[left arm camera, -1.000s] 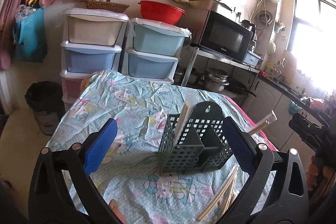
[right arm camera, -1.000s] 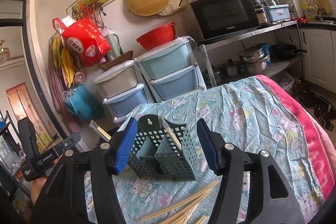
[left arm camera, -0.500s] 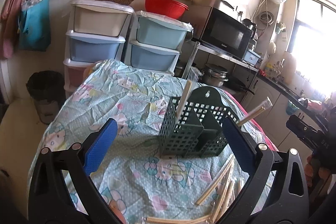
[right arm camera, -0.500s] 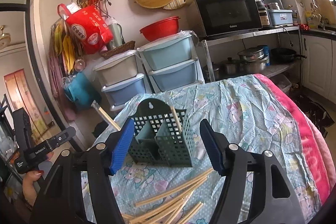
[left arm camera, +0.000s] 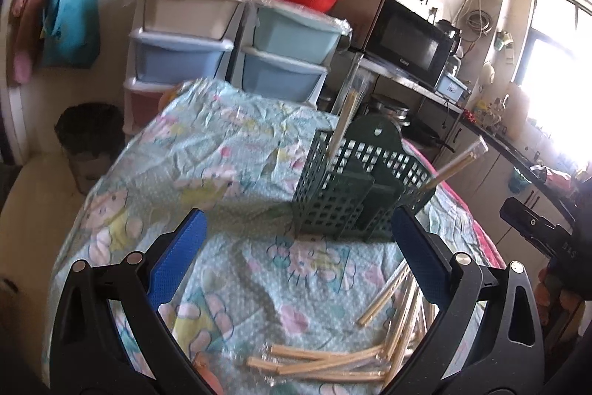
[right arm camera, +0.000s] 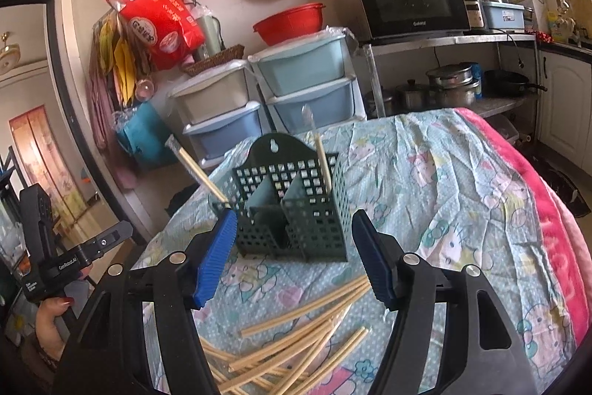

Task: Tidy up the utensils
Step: 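Move both open grippers back toward the chopstick pile, then close the left gripper on a wrapped chopstick while the right gripper grasps another, then lift and carry both held chopsticks over the green caddy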

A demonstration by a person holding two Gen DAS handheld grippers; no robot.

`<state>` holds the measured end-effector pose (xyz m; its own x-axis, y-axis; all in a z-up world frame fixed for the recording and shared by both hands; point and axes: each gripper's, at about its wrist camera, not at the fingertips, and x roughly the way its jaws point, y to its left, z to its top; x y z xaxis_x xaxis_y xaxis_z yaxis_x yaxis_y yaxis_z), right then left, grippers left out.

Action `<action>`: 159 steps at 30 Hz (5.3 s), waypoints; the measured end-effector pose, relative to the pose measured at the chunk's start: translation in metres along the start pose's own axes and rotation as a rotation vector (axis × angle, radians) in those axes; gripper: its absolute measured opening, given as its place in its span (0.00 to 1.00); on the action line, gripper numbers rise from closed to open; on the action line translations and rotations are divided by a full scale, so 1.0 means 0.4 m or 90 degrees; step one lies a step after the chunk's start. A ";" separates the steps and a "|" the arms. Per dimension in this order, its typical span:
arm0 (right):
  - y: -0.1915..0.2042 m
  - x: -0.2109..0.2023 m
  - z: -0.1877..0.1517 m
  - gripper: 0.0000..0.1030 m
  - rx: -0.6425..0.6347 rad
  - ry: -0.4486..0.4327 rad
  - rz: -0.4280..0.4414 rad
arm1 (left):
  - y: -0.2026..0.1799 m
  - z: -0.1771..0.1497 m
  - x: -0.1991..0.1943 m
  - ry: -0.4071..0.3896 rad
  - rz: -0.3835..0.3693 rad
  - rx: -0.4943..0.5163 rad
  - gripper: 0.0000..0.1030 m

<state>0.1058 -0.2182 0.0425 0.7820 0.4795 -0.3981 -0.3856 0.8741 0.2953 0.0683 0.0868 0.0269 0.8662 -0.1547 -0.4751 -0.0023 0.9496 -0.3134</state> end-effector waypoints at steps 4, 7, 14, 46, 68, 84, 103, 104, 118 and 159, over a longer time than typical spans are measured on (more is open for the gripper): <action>0.001 0.014 -0.021 0.61 -0.002 0.021 0.000 | 0.020 -0.037 0.001 0.024 0.009 -0.008 0.90; 0.002 0.024 -0.036 0.61 -0.002 0.036 0.001 | 0.030 -0.059 0.002 0.040 0.014 -0.009 0.90; 0.007 0.035 -0.062 0.61 -0.004 0.061 0.005 | 0.038 -0.096 0.006 0.070 0.008 -0.017 0.90; -0.074 0.091 -0.104 0.61 0.024 0.106 -0.055 | 0.059 -0.255 0.026 0.207 -0.033 -0.097 0.42; -0.250 0.300 -0.104 0.49 0.133 0.235 -0.089 | 0.062 -0.212 0.032 0.186 -0.054 -0.084 0.10; -0.316 0.353 -0.093 0.05 0.226 0.231 -0.072 | 0.047 -0.161 0.058 0.159 -0.060 -0.068 0.07; -0.137 0.167 -0.007 0.03 0.133 0.102 0.043 | 0.001 -0.035 0.084 0.091 -0.097 -0.056 0.02; -0.126 0.154 -0.006 0.03 0.126 0.095 0.047 | -0.001 -0.031 0.084 0.088 -0.099 -0.055 0.02; -0.010 0.061 0.067 0.02 0.053 0.028 0.101 | -0.041 0.041 0.053 0.047 -0.136 -0.035 0.02; 0.110 -0.058 0.272 0.02 -0.048 -0.122 0.139 | -0.247 0.315 -0.029 -0.085 -0.260 0.067 0.01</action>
<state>0.1240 -0.1995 0.1592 0.7517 0.6401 -0.1588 -0.5850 0.7583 0.2876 0.1215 0.0290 0.1671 0.8426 -0.4929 -0.2169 0.3984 0.8416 -0.3646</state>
